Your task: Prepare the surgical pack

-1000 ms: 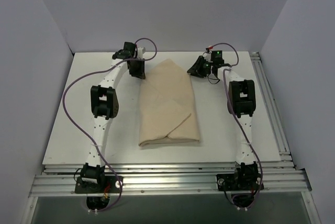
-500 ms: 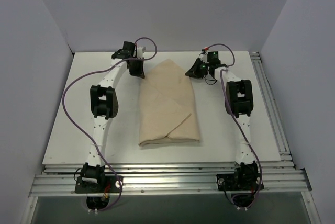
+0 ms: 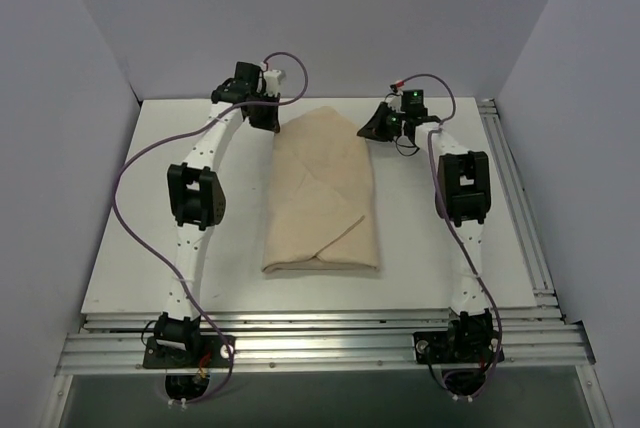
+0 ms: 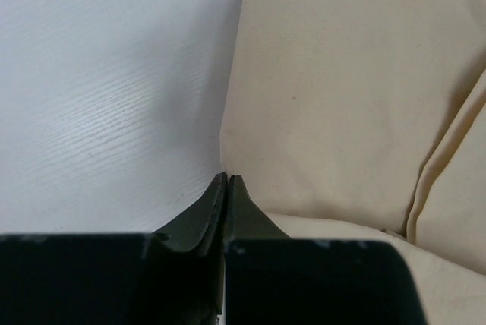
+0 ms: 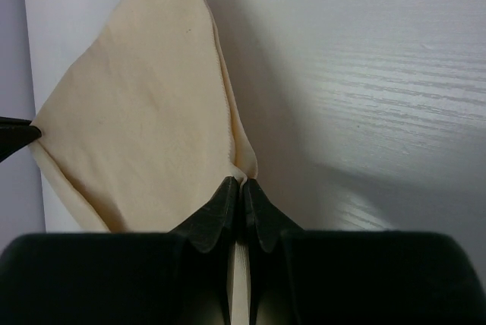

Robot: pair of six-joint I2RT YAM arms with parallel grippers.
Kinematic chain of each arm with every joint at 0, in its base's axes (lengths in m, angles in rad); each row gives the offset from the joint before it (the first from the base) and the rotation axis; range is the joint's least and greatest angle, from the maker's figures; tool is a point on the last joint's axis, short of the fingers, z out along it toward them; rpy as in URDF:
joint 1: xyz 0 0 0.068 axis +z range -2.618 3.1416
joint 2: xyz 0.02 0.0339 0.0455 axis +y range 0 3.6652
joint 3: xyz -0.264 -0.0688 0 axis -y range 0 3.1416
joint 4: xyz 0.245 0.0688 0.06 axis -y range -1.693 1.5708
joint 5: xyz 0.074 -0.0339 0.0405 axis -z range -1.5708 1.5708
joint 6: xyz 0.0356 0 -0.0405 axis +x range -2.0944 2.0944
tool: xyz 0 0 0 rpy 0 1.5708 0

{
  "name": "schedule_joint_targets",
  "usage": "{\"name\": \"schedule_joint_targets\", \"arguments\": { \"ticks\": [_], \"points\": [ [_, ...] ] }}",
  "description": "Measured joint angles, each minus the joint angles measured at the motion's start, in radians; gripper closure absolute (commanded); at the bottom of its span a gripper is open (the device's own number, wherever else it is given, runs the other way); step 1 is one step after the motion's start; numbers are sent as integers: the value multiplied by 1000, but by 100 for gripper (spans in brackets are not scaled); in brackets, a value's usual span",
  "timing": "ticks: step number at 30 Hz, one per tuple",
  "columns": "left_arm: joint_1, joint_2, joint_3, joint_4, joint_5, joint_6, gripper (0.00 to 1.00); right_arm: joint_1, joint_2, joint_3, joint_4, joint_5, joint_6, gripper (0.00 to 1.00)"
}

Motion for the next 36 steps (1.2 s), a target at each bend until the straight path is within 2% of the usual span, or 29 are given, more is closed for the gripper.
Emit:
{"name": "schedule_joint_targets", "arguments": {
  "ticks": [4, 7, 13, 23, 36],
  "points": [
    [-3, -7, 31, -22, 2, 17, 98, 0, -33, -14, 11, -5, -5, 100],
    [-3, -43, -8, -26, 3, 38, 98, 0, -114, -99, 29, -14, -19, 100],
    [-3, -231, -228, -35, 21, 100, 98, 1, -333, -319, 66, -38, -57, 100],
    [-44, -507, -503, -79, 72, 199, 98, 35, -620, -655, 135, -51, -94, 100],
    [-110, -788, -885, -125, 74, 311, 98, 104, -1023, -1027, 105, 32, -130, 100]
  ]
}}
